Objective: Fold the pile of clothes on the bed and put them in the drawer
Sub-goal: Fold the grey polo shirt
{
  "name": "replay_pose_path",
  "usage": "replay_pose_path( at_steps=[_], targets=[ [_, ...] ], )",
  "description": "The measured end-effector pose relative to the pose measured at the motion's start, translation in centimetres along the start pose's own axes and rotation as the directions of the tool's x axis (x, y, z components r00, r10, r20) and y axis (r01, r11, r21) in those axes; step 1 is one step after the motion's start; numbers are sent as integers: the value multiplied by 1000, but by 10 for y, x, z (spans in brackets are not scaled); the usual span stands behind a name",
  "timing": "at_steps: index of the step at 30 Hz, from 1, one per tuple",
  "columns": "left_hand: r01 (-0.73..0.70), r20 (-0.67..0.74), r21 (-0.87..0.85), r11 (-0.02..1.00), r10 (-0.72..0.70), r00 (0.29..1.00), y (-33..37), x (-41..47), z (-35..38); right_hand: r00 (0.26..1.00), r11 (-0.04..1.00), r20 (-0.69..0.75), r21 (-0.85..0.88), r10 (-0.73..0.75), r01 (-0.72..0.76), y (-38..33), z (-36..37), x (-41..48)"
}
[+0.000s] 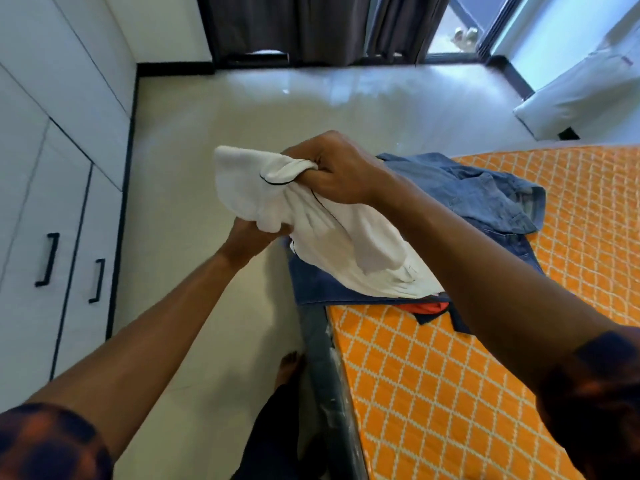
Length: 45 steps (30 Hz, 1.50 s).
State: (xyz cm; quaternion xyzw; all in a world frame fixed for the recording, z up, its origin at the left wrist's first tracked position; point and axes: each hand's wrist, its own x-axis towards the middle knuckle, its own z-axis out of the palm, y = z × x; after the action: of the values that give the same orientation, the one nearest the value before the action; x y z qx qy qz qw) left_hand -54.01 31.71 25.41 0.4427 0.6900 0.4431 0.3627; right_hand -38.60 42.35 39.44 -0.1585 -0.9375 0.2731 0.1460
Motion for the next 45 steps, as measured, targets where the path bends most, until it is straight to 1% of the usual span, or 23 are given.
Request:
replay_pose_path(
  at_steps=[3,4,5,8,10,11,13,14,15,16,17,20,22,23,25,28,30,33,37,39,41,42,45],
  targets=[
    [89,7,0,996,-89,996,1,-28,-40,992,992,64,-45,-111,114,-46,12,22],
    [160,-16,17,987,-160,987,-2,-38,-57,987,987,74,-61,-145,149,-62,18,29],
    [184,-53,43,982,-181,982,-2,-54,-75,982,981,82,-80,-170,177,-80,24,35],
    [-25,-147,115,993,42,988,-9,-90,-119,972,963,28,-133,-234,235,-126,36,54],
    [49,-244,145,988,-12,970,-8,-116,-151,963,952,-43,-163,-268,257,-144,42,65],
    [69,-252,192,979,-19,967,-12,-124,-161,962,950,-71,-191,-264,247,-137,41,64],
    [87,-227,401,912,7,974,-34,-150,-205,970,941,-76,-272,-232,203,-130,55,65],
    [99,-199,528,844,9,980,-43,-156,-218,984,939,-78,-318,-160,127,-116,56,57],
    [157,-215,590,792,-33,976,-56,-164,-237,994,938,-73,-343,-78,48,-107,66,52],
    [203,-228,609,767,-76,971,-68,-173,-259,997,938,-75,-345,4,-30,-99,83,47],
    [206,-233,589,781,-80,969,-71,-173,-267,993,931,-83,-349,86,-110,-88,91,37],
    [142,-210,454,880,-49,976,-82,-172,-293,960,915,-154,-297,236,-272,-75,133,15],
    [139,-327,289,947,-39,944,-89,-169,-304,931,900,-224,-269,287,-342,-69,150,1],
    [160,-381,252,954,-55,923,-94,-167,-315,912,890,-262,-251,315,-380,-69,160,-3],
    [162,-372,313,936,-36,928,-105,-160,-330,881,869,-309,-235,358,-436,-71,173,-13],
    [92,-214,549,831,34,976,-114,-143,-345,856,850,-356,-237,374,-470,-81,188,-33],
    [72,-169,606,792,40,985,-114,-132,-348,772,823,-469,-148,429,-548,-85,195,-47],
    [43,-165,590,806,68,984,-107,-124,-341,586,760,-634,4,504,-650,-94,206,-76],
    [-26,-145,432,902,98,985,-91,-114,-311,461,666,-703,25,542,-745,-114,215,-125],
    [-127,-34,423,897,155,987,-81,-111,-291,390,572,-728,4,564,-820,-125,220,-155],
    [-230,62,466,854,228,972,-71,-106,-274,322,431,-713,-30,623,-902,-132,224,-180],
    [-254,72,479,840,251,965,-65,-104,-265,274,352,-696,-33,663,-935,-134,226,-191],
    [-282,49,526,803,302,952,-44,-96,-231,66,144,-671,62,738,-988,-145,228,-225]
  ],
)
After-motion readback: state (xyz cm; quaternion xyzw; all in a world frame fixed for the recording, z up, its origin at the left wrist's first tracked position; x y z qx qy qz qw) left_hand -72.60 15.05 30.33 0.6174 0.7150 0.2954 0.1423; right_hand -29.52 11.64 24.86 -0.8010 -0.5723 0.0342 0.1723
